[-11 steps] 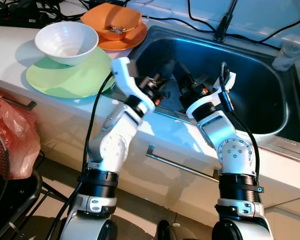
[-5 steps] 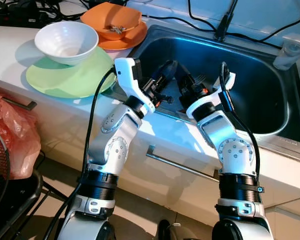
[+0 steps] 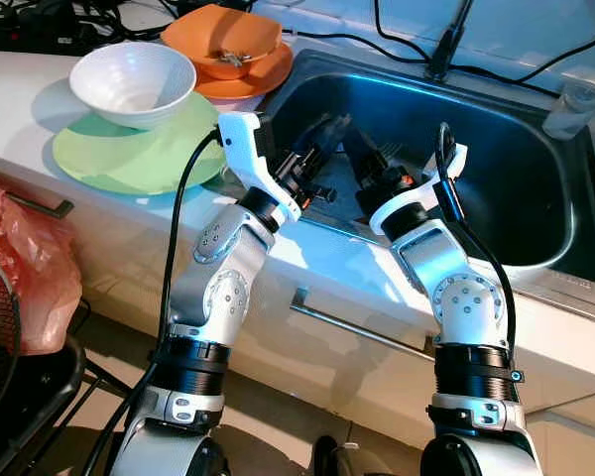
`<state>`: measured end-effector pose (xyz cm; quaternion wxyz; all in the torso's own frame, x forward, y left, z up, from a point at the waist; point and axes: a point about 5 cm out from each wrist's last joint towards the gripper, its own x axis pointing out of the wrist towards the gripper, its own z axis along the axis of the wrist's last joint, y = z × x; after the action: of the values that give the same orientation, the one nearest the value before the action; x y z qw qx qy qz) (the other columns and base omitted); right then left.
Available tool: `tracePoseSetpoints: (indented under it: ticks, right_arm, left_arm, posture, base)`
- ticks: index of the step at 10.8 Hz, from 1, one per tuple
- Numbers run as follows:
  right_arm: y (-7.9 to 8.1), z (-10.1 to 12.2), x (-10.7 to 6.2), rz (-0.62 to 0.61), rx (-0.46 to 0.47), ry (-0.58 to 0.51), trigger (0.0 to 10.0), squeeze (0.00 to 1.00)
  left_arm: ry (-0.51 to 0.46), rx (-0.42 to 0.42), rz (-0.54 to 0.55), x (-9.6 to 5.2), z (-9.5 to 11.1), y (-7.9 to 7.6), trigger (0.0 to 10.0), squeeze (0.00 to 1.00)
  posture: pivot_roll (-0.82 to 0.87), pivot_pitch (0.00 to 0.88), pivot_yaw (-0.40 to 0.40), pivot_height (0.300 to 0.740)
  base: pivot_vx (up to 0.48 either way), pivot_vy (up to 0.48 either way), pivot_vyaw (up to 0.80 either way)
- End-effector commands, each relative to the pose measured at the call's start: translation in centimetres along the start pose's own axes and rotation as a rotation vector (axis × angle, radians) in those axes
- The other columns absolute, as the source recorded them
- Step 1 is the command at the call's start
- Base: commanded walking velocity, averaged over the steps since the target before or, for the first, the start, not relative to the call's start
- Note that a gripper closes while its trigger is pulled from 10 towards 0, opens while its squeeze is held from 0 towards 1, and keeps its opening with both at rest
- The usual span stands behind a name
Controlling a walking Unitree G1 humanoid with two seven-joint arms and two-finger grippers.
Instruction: Kitchen organization
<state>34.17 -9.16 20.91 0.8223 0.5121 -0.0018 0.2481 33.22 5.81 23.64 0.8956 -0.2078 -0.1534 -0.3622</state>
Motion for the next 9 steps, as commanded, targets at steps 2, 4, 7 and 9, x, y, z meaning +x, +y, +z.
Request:
tracePoseSetpoints:
  ticks: [2,4,7,9]
  right_arm:
    - [0.7,0.6,0.2,0.020,0.003,-0.036,0.0,0.00]
    - [0.8,0.6,0.3,0.017,0.005,-0.037,0.0,0.00]
    - [1.1,0.7,0.7,0.031,0.018,-0.033,0.0,0.00]
    - [1.2,0.6,0.8,0.035,0.025,-0.028,4.3,0.00]
  left_arm:
    - [-0.011,-0.006,-0.031,0.1,0.0,-0.7,0.0,0.00]
    - [-0.017,-0.030,-0.049,0.0,-0.4,-1.2,0.0,0.00]
    - [-0.007,-0.058,-0.096,-0.1,-0.9,-2.2,0.0,0.00]
    - [-0.007,-0.071,-0.109,0.0,-1.1,-2.6,0.0,0.00]
  posture:
    - [-0.12,0.155,-0.042,0.740]
    - [-0.13,0.161,-0.044,0.740]
    - [-0.13,0.162,-0.047,0.740]
    - [-0.13,0.162,-0.048,0.740]
  base:
    - [0.000,0.000,0.00]
    - [0.000,0.000,0.00]
    - [0.000,0.000,0.00]
    - [0.000,0.000,0.00]
